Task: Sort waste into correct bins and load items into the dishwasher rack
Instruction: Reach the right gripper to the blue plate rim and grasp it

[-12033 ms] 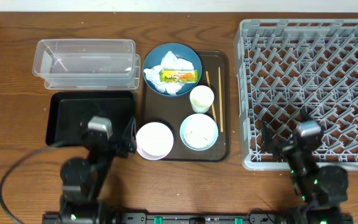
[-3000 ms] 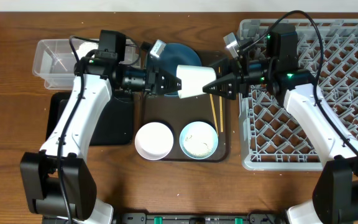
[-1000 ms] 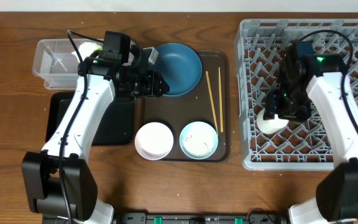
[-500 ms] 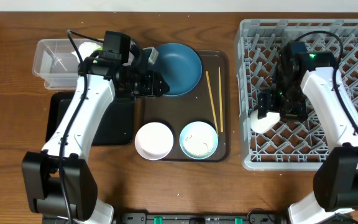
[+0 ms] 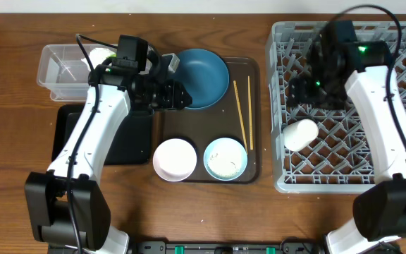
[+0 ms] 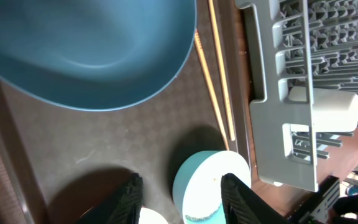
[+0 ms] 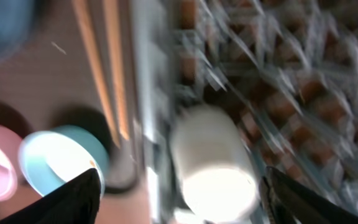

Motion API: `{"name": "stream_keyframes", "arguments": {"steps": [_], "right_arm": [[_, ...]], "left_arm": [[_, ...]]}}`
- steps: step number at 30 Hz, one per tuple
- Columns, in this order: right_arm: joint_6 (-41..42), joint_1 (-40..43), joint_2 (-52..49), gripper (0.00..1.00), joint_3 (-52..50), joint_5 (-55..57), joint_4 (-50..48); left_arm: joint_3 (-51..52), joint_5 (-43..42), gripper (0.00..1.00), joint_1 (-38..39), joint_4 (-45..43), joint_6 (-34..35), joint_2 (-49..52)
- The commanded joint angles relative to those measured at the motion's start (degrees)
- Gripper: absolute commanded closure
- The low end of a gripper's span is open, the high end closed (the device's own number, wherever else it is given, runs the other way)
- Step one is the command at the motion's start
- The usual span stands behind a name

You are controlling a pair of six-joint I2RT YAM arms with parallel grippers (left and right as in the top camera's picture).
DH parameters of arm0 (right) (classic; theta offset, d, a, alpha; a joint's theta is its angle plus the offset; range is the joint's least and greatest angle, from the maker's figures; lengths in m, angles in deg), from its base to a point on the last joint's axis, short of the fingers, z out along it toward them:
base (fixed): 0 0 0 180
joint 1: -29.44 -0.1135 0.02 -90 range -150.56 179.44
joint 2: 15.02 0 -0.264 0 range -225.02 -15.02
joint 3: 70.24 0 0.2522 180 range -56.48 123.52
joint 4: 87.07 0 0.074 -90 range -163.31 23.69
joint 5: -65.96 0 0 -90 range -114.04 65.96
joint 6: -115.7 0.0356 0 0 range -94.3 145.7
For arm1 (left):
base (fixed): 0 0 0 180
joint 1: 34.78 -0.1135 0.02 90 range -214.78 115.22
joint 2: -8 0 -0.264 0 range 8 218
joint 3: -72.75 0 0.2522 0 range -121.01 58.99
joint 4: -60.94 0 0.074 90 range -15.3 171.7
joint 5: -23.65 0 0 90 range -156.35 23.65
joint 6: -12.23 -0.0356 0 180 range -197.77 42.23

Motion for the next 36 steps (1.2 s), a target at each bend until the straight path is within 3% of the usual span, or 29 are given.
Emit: {"name": "stream_keyframes", "arguments": {"steps": [1, 4, 8, 15, 30, 31, 36], "right_arm": [[0.2, -3.2, 0.1, 0.24, 1.5, -5.2, -5.1], [3.5, -7.0, -0.3, 0.25, 0.1, -5.4, -14.2], [8.1, -11.9, -3.6, 0.26, -0.5, -1.9, -23.0], [14.5, -16.9, -13.9, 0.37, -0.5, -1.7, -30.7], [16.9, -18.4, -24.9, 0.73, -0.5, -0.7, -37.0], [16.9, -18.4, -25.0, 0.75, -0.5, 0.0, -37.2], [16.9, -18.7, -26.1, 0.75, -0.5, 1.7, -37.2]], "left_arm": [[-0.7, 4.1, 0.44, 0.0, 0.3, -0.6, -0.3], [-1.4, 8.7, 0.37, -0.6, 2.0, -0.6, -1.6], [-3.6, 15.7, 0.35, -1.7, 5.8, -0.6, -4.9], [-3.7, 23.9, 0.34, -1.9, 8.2, -0.6, -11.3], [-3.1, 24.2, 0.26, -1.9, 8.8, -0.6, -11.8], [-3.1, 24.2, 0.18, -1.9, 8.8, -0.6, -11.8], [-3.1, 24.2, 0.15, -1.9, 8.8, -0.6, -11.8]]}}
